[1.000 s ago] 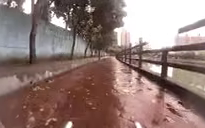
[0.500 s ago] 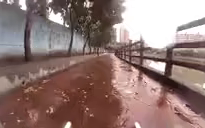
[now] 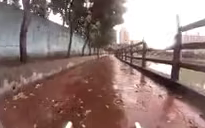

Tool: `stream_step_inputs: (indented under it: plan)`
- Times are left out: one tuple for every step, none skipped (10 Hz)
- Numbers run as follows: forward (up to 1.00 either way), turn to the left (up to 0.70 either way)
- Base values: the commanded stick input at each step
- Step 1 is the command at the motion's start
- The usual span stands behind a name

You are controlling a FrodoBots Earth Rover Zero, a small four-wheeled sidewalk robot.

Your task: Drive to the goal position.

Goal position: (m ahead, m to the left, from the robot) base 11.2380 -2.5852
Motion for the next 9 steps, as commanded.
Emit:
stream_step_inputs:
  plan:
    - [0.50, 0.00]
    - [0.50, 0.00]
    - [0.50, 0.00]
    - [0.50, 0.00]
    - [0.50, 0.00]
    - [0.50, 0.00]
    - [0.50, 0.00]
    - [0.50, 0.00]
    - [0.50, 0.00]
